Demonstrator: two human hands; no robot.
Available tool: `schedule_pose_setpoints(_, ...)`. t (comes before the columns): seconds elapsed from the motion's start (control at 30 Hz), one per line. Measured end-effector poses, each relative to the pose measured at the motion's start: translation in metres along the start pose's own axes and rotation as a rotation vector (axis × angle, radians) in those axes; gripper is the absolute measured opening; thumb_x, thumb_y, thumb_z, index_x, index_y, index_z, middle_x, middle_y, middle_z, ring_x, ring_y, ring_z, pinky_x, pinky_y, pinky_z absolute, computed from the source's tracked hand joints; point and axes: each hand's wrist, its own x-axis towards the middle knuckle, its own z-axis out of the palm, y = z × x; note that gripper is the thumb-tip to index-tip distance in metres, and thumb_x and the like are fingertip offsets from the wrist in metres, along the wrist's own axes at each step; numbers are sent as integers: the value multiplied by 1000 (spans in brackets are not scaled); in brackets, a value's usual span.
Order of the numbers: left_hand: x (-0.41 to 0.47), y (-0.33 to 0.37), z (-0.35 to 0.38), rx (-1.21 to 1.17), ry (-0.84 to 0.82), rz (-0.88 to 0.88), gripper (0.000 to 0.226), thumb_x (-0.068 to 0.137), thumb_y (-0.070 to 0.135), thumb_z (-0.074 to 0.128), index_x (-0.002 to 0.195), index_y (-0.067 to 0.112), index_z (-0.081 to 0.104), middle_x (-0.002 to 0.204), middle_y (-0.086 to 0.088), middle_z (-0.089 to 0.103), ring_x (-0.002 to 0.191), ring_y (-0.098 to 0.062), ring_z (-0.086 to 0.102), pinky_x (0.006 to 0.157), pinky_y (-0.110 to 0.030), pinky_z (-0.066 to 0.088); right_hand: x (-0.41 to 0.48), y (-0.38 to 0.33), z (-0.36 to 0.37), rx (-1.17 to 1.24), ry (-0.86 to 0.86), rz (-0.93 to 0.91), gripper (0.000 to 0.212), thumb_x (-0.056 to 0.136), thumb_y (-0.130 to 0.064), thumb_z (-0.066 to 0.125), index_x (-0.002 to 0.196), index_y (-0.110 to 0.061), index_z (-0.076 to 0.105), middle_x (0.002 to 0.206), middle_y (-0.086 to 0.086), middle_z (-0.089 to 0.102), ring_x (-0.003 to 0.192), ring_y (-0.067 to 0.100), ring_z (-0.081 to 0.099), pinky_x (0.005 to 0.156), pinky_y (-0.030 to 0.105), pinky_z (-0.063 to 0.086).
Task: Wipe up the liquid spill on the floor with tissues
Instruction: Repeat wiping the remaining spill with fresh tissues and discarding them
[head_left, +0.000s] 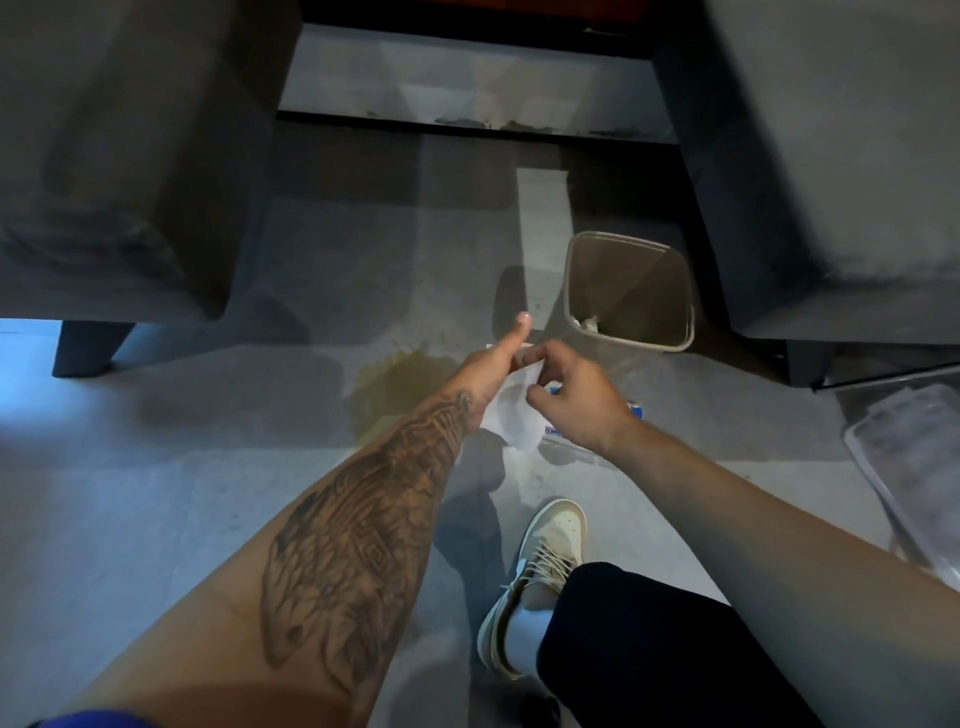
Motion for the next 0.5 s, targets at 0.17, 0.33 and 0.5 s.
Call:
schedule_pose_setpoints(0.17, -4, -1, -8, -71, 198, -19, 24, 100, 16, 51, 79, 10, 60, 79, -12, 62, 64, -24, 59, 60, -28, 47, -10, -4, 15, 18, -107, -40, 32, 82, -32, 65, 109, -38, 48, 107, -11, 66, 94, 12, 64, 84, 42, 57)
schedule_pose_setpoints(0.33, 7, -7, -49, 99, 393, 20, 7, 101, 10, 46, 102, 15, 51, 102, -10, 52, 90, -22, 52, 72, -29, 46, -4, 14, 18, -154, -80, 40, 44, 90, -34, 65, 127, -39, 41, 121, -12, 61, 97, 14, 63, 84, 34, 59)
schedule_pose_setpoints(0.5, 9, -12, -66, -48, 443, 0, 23, 100, 8, 47, 78, 15, 52, 73, -3, 50, 58, -14, 47, 47, -16, 43, 24, 77, -3, -460, -38, 300, 36, 87, -35, 68, 116, -20, 55, 125, 5, 56, 115, 28, 51, 90, 36, 44)
